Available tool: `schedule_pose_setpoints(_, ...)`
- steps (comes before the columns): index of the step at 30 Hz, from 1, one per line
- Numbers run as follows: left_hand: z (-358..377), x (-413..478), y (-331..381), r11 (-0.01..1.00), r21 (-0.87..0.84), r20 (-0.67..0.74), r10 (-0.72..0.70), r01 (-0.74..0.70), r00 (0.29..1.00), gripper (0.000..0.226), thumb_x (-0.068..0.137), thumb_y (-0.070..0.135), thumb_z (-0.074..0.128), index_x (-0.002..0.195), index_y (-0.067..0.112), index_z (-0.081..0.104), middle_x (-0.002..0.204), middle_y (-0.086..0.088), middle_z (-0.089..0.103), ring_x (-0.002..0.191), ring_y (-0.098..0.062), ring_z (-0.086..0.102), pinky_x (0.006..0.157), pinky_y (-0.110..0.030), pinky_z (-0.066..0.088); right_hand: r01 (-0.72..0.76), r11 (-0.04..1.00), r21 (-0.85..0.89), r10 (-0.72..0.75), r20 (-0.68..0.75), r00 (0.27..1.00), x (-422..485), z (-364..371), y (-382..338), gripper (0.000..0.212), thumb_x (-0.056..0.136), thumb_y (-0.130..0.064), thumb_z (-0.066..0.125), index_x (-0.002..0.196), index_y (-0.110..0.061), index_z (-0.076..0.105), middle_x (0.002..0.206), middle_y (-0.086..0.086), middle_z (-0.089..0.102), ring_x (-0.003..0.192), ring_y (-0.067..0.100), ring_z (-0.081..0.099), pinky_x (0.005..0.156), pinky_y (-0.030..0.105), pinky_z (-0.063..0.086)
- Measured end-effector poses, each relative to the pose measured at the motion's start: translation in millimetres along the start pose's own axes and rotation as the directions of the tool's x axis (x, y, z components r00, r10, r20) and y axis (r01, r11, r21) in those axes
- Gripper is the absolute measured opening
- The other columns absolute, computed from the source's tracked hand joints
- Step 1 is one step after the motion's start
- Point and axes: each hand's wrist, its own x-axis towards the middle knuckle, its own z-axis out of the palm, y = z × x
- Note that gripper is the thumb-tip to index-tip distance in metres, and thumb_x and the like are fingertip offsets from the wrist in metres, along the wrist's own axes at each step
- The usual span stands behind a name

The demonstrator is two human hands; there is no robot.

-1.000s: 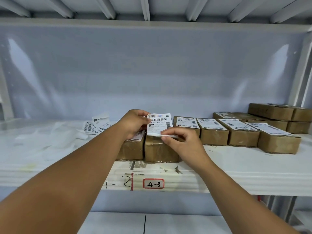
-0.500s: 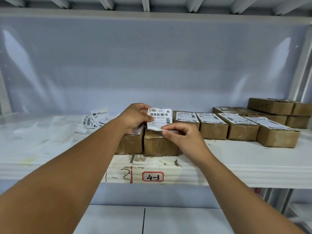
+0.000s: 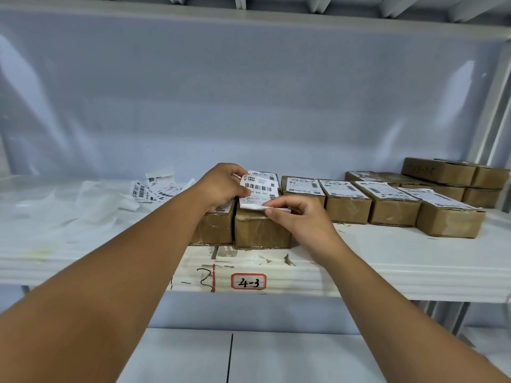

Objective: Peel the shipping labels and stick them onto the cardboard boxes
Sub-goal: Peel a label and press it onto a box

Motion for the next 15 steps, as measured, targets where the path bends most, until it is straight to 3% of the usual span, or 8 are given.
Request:
schedule_pose_setpoints(6, -0.4, -1.1, 2.1, 0.999, 0.041, 0.005, -0.001, 0.001, 1.000, 0.031, 0.080, -0.002, 0.068, 0.104, 0.014, 0.059, 0.077, -0.002, 0.064, 0.069, -0.023, 0.057, 0.059, -0.028, 0.039, 0.004, 1.000, -0.002, -0.004, 0.004, 1.000, 0.1, -0.2, -0.1, 0.018, 0.081, -0.009, 0.072, 0.075, -0.025, 0.073, 0.078, -0.016, 0.070, 0.081, -0.006, 0.062, 0.076, 0.012, 0.046)
schedule_pose_setpoints(12, 1.2, 0.3, 1.4, 0.993, 0.116, 0.040, 0.017, -0.022, 0.999, 0.034, 0.080, -0.002, 0.068, 0.109, 0.011, 0.058, 0.097, -0.009, 0.068, 0.085, -0.027, 0.062, 0.084, -0.045, 0.050, 0.008, 1.000, -0.009, -0.008, 0.019, 1.000, -0.3, -0.2, -1.1, 0.022, 0.082, -0.009, 0.072, 0.071, -0.029, 0.072, 0.073, -0.019, 0.069, 0.077, -0.009, 0.060, 0.072, 0.009, 0.045)
schedule_pose_setpoints(15, 1.4, -0.5, 1.3, 0.984, 0.175, 0.053, 0.038, -0.047, 0.998, 0.032, 0.081, 0.001, 0.067, 0.108, 0.015, 0.058, 0.101, -0.005, 0.068, 0.094, -0.032, 0.065, 0.084, -0.046, 0.051, 0.002, 1.000, -0.011, -0.002, 0.027, 1.000, -0.8, -0.5, -1.9, 0.022, 0.082, -0.010, 0.072, 0.071, -0.029, 0.073, 0.076, -0.019, 0.069, 0.078, -0.009, 0.060, 0.072, 0.010, 0.045)
